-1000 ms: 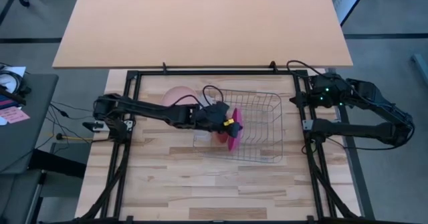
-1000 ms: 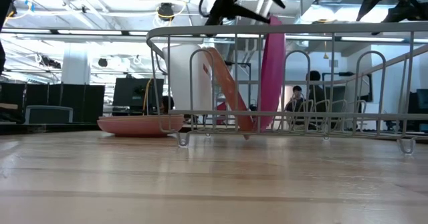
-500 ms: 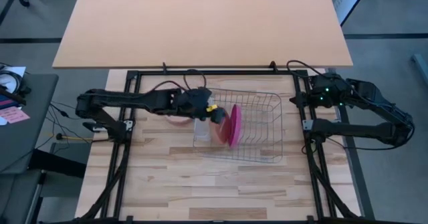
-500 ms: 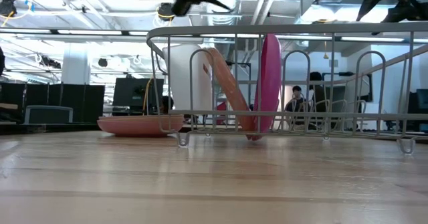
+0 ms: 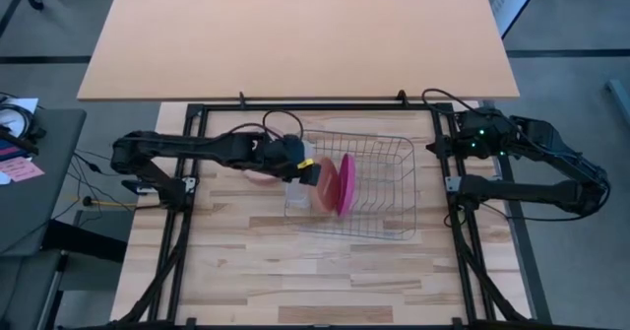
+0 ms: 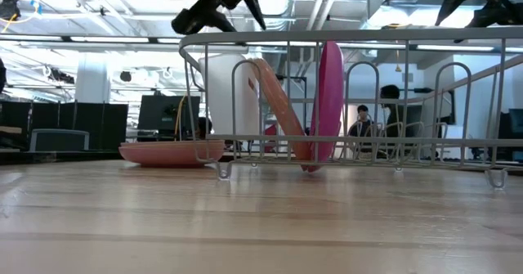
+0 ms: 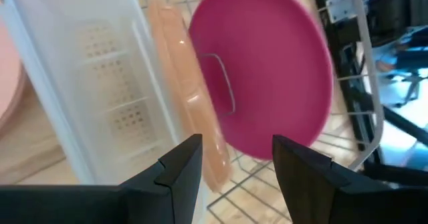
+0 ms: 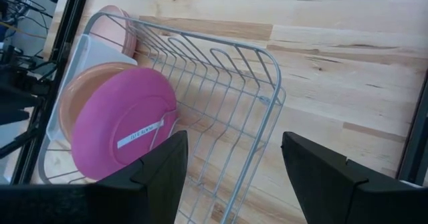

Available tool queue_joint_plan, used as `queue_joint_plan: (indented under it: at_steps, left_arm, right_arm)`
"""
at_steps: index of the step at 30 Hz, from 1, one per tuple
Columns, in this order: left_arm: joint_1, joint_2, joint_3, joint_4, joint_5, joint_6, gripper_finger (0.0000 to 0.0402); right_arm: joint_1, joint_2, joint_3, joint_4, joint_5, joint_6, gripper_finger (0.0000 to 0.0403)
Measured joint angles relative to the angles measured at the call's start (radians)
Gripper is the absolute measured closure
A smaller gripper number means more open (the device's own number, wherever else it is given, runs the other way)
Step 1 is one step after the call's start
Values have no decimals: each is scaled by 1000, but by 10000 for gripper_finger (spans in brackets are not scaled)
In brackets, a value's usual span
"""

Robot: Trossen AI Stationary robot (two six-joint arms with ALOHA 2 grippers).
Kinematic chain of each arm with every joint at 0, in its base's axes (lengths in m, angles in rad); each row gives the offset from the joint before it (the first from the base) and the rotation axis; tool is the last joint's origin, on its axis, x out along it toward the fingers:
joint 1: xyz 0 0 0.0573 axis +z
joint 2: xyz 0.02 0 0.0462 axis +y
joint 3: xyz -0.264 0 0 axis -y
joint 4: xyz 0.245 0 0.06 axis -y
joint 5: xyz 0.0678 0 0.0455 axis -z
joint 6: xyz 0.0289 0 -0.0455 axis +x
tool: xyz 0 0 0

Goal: Sort dishes
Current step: Adjust the plates in the dish rack

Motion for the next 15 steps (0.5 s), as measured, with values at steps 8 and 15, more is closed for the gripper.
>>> queue_joint_plan:
  at_steps: [8, 15]
  left_arm:
    - [5, 21, -29, 56, 5, 33, 228]
    - [5, 66, -31, 62, -8, 2, 228]
  right_arm:
    - [0, 0, 0, 0, 9, 3, 154]
    - [0, 0, 0, 0, 16, 4, 154]
